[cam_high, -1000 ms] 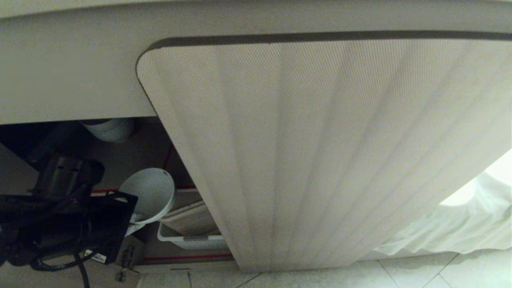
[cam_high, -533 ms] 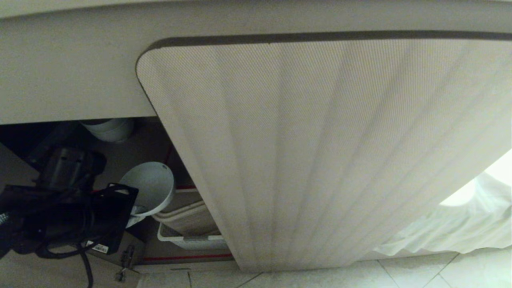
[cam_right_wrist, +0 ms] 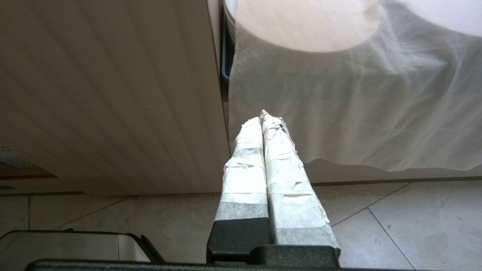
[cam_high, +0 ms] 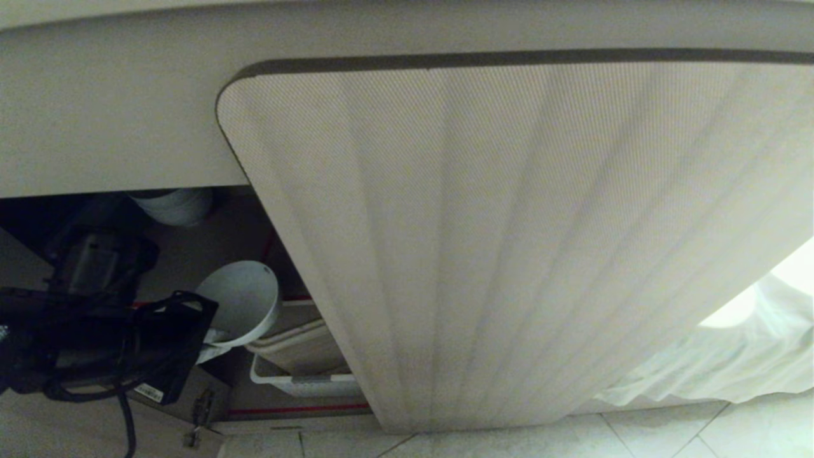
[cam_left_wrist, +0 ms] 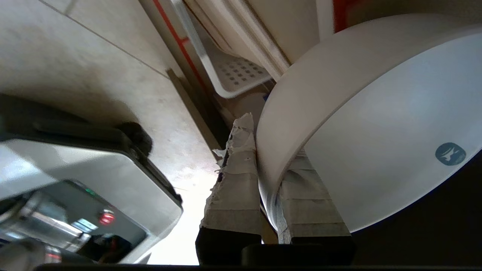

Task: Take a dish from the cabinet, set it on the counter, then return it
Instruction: Put it back into the cabinet

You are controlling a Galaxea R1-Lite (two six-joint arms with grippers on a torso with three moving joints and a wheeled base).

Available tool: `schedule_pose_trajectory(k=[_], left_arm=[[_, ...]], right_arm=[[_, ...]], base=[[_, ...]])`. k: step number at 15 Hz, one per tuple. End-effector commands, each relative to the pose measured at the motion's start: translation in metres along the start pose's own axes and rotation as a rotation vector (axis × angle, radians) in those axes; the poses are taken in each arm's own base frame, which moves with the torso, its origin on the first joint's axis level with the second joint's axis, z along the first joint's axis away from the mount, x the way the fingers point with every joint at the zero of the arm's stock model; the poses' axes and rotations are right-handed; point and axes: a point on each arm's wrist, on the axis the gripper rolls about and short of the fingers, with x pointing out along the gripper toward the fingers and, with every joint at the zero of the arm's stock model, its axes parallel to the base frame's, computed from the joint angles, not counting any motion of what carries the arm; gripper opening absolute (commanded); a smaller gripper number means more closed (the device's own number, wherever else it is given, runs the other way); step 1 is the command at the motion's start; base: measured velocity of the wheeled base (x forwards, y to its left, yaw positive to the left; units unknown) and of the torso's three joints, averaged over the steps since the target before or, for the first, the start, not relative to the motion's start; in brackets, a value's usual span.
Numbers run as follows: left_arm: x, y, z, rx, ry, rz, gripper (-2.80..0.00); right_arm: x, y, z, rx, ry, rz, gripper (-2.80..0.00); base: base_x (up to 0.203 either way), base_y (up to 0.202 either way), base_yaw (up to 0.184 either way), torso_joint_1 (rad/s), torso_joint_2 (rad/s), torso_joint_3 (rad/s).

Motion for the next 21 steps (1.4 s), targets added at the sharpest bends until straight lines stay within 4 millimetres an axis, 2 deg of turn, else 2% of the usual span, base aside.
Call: schedule_pose_trajectory(k=[1,8,21], left_arm=[[0.007,0.003,0.010,0.008,-0.010,0.028,-2.80],[0.011,-0.007,0.016,0.075,0.014,0.000,-2.80],[0.034,-0.031,0.027,0.138,0.012,0.000,-2.80]], right_arm=[[0.000,0.000,0.000,0.000,0.000,0.000,-2.80],[0.000,0.000,0.000,0.000,0.000,0.000,-2.80],[0.000,0.000,0.000,0.000,0.000,0.001,-2.80]], base=[[0.000,0.000,0.000,0.000,0.00,0.000],[0.000,0.000,0.000,0.000,0.00,0.000],[0.000,0.000,0.000,0.000,0.00,0.000]])
